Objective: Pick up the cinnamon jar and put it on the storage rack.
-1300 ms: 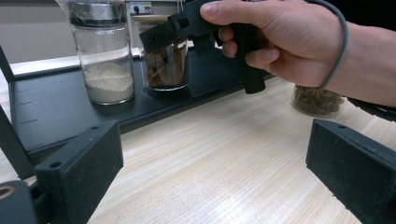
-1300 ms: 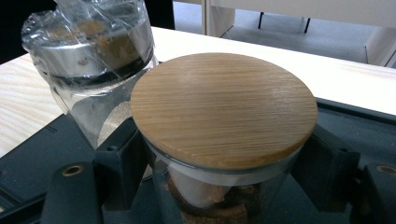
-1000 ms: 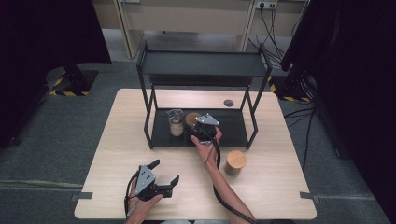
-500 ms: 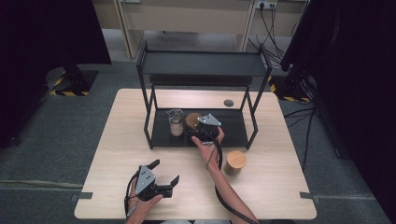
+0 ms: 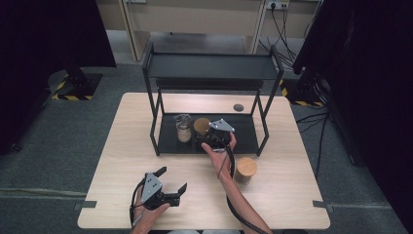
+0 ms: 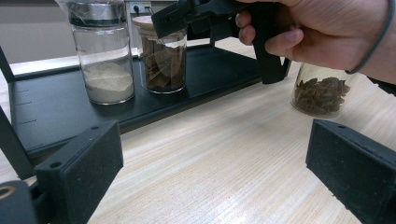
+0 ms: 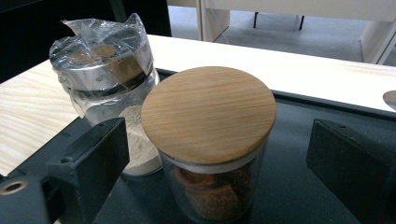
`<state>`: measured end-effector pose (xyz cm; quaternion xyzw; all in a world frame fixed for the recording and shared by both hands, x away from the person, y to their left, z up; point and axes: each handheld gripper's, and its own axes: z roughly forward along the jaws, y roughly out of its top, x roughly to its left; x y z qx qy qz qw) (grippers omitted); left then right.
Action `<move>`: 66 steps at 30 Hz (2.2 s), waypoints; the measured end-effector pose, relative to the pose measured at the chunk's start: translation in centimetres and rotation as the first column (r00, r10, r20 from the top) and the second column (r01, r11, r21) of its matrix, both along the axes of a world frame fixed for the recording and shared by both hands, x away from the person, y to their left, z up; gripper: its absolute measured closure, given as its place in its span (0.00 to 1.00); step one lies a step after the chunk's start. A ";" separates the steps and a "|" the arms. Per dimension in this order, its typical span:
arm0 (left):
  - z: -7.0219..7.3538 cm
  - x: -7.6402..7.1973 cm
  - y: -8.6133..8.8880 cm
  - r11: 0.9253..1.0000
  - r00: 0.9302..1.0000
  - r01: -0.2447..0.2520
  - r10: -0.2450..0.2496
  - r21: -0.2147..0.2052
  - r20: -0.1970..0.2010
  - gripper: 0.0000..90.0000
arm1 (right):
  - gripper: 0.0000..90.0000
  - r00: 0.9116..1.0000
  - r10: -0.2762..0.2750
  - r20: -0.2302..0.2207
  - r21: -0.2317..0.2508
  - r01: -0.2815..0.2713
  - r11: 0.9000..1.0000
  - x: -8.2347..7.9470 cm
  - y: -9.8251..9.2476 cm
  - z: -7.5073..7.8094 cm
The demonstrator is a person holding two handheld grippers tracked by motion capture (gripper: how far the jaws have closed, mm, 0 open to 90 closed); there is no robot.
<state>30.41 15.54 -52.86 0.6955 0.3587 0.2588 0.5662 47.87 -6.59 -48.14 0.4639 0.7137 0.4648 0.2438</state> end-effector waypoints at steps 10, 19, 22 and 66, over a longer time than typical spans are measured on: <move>0.0 0.0 0.0 1.000 1.000 -0.001 0.001 -0.001 0.000 0.04 | 0.07 0.999 0.045 0.000 0.021 -0.044 0.999 -1.1 -0.4 0.3; 0.0 0.0 0.0 1.000 1.000 0.000 0.000 0.000 -0.001 0.04 | 0.07 0.997 0.072 0.008 0.033 -0.073 0.997 -2.2 -0.9 0.4; 0.0 0.0 0.0 1.000 1.000 -0.001 0.001 -0.001 -0.001 0.04 | 0.07 0.997 0.080 0.012 0.037 -0.080 0.996 -2.5 -1.0 0.5; 0.0 0.0 0.0 1.000 1.000 0.001 -0.001 0.000 -0.004 0.04 | 0.07 0.985 0.172 0.008 0.055 -0.172 0.984 -6.9 -1.7 -0.6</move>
